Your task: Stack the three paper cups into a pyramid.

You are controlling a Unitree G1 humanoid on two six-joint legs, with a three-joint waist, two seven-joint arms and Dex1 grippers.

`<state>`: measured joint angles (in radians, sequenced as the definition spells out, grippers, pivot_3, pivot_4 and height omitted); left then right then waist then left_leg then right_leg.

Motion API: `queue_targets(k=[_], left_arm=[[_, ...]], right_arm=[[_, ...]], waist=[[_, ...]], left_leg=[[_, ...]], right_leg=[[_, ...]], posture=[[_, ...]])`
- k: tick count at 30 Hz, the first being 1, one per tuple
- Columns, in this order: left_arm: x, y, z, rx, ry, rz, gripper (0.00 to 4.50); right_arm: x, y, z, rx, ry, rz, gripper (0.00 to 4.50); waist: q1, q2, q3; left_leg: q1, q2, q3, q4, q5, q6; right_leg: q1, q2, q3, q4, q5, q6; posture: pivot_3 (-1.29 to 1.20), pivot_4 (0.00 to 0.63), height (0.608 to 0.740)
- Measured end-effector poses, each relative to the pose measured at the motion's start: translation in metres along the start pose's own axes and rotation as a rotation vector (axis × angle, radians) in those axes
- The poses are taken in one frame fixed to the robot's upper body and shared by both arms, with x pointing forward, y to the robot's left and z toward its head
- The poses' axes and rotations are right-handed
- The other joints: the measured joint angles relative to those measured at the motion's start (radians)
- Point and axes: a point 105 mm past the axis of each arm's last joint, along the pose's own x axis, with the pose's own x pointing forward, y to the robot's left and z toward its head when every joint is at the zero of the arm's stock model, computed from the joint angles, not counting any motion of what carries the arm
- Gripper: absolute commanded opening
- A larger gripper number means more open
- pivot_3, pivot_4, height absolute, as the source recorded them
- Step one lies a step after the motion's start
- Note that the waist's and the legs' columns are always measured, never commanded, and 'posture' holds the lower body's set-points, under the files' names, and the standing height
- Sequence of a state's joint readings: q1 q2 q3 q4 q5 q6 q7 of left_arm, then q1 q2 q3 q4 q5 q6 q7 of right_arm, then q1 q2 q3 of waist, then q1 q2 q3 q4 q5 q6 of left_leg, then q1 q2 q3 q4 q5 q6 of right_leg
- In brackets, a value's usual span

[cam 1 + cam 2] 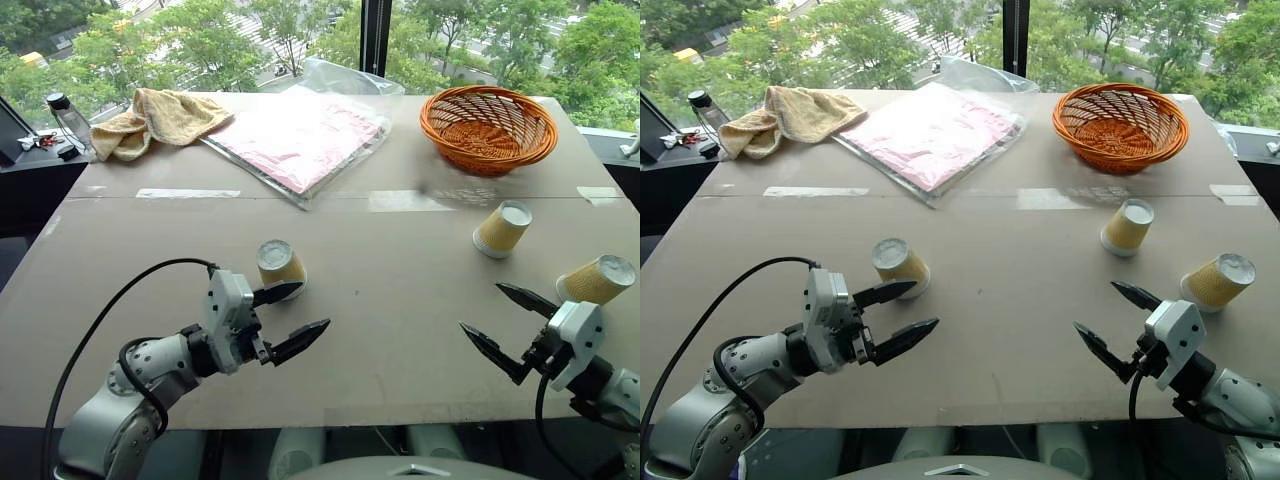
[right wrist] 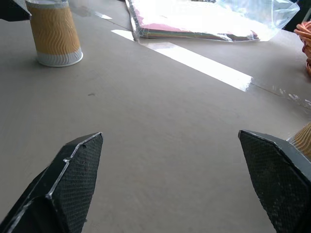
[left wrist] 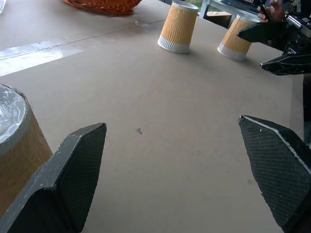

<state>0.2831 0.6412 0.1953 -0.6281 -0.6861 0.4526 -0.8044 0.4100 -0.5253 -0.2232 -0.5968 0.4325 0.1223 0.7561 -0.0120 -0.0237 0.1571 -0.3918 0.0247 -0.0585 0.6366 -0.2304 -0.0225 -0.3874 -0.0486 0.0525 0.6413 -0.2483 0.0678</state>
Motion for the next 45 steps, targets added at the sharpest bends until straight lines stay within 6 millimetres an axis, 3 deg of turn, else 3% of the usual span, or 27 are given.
queue_targets(k=[9, 16, 22, 35, 38, 41, 42, 45], left_arm=[[-0.029, 0.001, -0.016, -0.075, -0.008, 0.165, 4.50], [-0.050, 0.039, -0.018, -0.091, -0.034, 0.325, 4.50], [-0.047, 0.058, -0.011, -0.023, -0.036, 0.319, 4.50], [-0.009, 0.077, -0.010, 0.070, -0.042, 0.202, 4.50], [-0.001, 0.081, -0.011, 0.063, -0.059, 0.187, 3.70], [0.007, 0.087, -0.007, 0.072, -0.082, 0.163, 2.28], [0.009, 0.088, -0.006, 0.075, -0.083, 0.154, 2.04], [0.014, 0.089, -0.005, 0.087, -0.086, 0.127, 1.96]], right_arm=[[0.013, 0.019, 0.029, -0.031, -0.096, 0.218, 4.41], [0.012, 0.033, 0.031, -0.021, -0.101, 0.282, 4.41], [0.013, 0.035, 0.030, -0.025, -0.107, 0.280, 4.41], [0.013, 0.034, 0.028, -0.038, -0.105, 0.210, 4.41], [0.013, 0.035, 0.031, -0.047, -0.111, 0.192, 4.50], [0.013, 0.036, 0.035, -0.053, -0.117, 0.173, 4.50], [0.013, 0.036, 0.035, -0.052, -0.115, 0.166, 4.50], [0.011, 0.037, 0.034, -0.044, -0.105, 0.148, 4.50]], waist=[[0.003, -0.001, 0.000], [0.004, -0.002, 0.000], [0.003, -0.002, 0.000], [0.002, -0.002, 0.000], [0.000, -0.002, 0.000], [0.001, -0.002, -0.001], [0.001, -0.002, -0.001], [0.001, -0.002, 0.000]], left_leg=[[-0.001, 0.000, -0.001, 0.000, 0.000, 0.000], [0.000, 0.000, -0.001, 0.001, 0.000, 0.000], [-0.001, 0.000, 0.000, 0.000, 0.000, 0.000], [-0.001, -0.001, -0.001, 0.000, 0.000, 0.000], [-0.001, 0.000, -0.001, 0.000, 0.000, 0.000], [0.000, -0.001, -0.001, 0.000, 0.000, 0.000], [0.000, -0.001, -0.001, 0.000, 0.000, 0.000], [-0.001, -0.001, -0.001, 0.000, 0.000, 0.000]], right_leg=[[0.000, 0.000, -0.001, 0.000, -0.001, 0.001], [0.000, 0.000, -0.001, 0.000, -0.001, 0.002], [0.000, 0.000, -0.001, 0.000, 0.000, 0.000], [0.000, 0.000, -0.001, 0.000, 0.001, -0.001], [0.000, 0.000, -0.001, 0.000, 0.001, -0.001], [0.000, 0.000, -0.001, 0.000, 0.001, -0.001], [0.000, 0.000, -0.001, 0.000, 0.001, -0.001], [0.000, 0.000, -0.001, 0.000, 0.001, -0.001]], posture=[[0.00, 0.150, 0.740], [0.00, 0.150, 0.740], [0.00, 0.150, 0.740], [0.00, 0.150, 0.740], [0.00, 0.150, 0.740], [0.00, 0.150, 0.740], [0.00, 0.150, 0.740], [0.00, 0.150, 0.740]])
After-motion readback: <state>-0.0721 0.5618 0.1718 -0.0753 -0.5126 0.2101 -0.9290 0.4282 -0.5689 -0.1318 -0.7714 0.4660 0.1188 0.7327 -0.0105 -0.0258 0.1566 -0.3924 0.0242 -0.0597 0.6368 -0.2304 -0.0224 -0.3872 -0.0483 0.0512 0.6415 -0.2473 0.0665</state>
